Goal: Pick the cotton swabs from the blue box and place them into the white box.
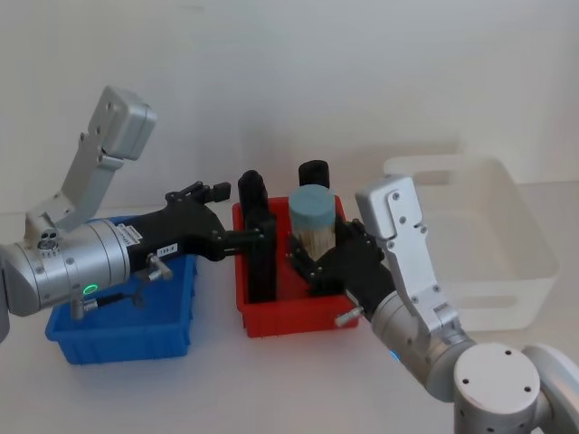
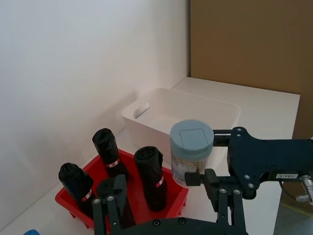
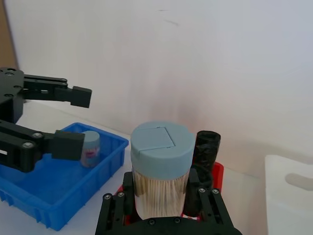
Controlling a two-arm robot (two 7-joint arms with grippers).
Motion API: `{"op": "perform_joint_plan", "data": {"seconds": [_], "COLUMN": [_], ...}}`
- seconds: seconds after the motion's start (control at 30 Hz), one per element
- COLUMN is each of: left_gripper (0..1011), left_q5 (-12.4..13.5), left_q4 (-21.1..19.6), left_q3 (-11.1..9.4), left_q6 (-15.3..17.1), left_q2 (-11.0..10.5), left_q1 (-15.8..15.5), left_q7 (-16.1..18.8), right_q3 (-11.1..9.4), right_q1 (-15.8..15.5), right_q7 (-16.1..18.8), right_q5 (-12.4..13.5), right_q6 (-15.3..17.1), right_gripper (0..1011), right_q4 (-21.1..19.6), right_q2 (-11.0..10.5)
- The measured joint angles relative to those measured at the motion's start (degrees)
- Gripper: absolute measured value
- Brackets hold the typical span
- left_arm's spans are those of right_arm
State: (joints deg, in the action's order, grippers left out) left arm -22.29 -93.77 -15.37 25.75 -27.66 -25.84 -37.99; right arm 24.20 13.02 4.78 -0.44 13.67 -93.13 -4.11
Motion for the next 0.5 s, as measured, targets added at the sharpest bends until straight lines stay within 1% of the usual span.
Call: {"op": "perform_joint_plan", "data": {"seconds": [0.03,0.1,0.2,0.3,0.33,0.5], "left_gripper": [1004,1004,1004,1004,1004,1004], "left_q5": [0.00,0.00,0.00,0.00,0.00,0.00], "left_q4": [0.00,0.00,0.00,0.00,0.00,0.00], "left_q3": [0.00,0.00,0.00,0.00,0.00,0.00], "left_q6": [0.00,0.00,0.00,0.00,0.00,0.00], "left_q2": [0.00,0.00,0.00,0.00,0.00,0.00], "left_q1": [0.00,0.00,0.00,0.00,0.00,0.00], "left_q7": [0.00,0.00,0.00,0.00,0.00,0.00], "right_q3": [-0.27,-0.49,-1.31,-1.86,-2.37,-3.69], "right_q1": [-0.73,-1.31,-2.72,-3.34,-3.68,-3.95], "right_q7": [-1.00,-1.82,-3.90,-5.06,-5.67,-6.93], "right_q5": [0.23,0.49,1.20,1.70,1.99,2.69], "right_q6": [0.15,0.28,0.57,0.66,0.67,0.52], "right_gripper": [639,639,639,639,639,639], "right_q4": [-0.95,-1.65,-3.30,-3.95,-4.28,-4.33], "right_q2": [-0.51,-0.95,-2.19,-2.89,-3.43,-4.61]}}
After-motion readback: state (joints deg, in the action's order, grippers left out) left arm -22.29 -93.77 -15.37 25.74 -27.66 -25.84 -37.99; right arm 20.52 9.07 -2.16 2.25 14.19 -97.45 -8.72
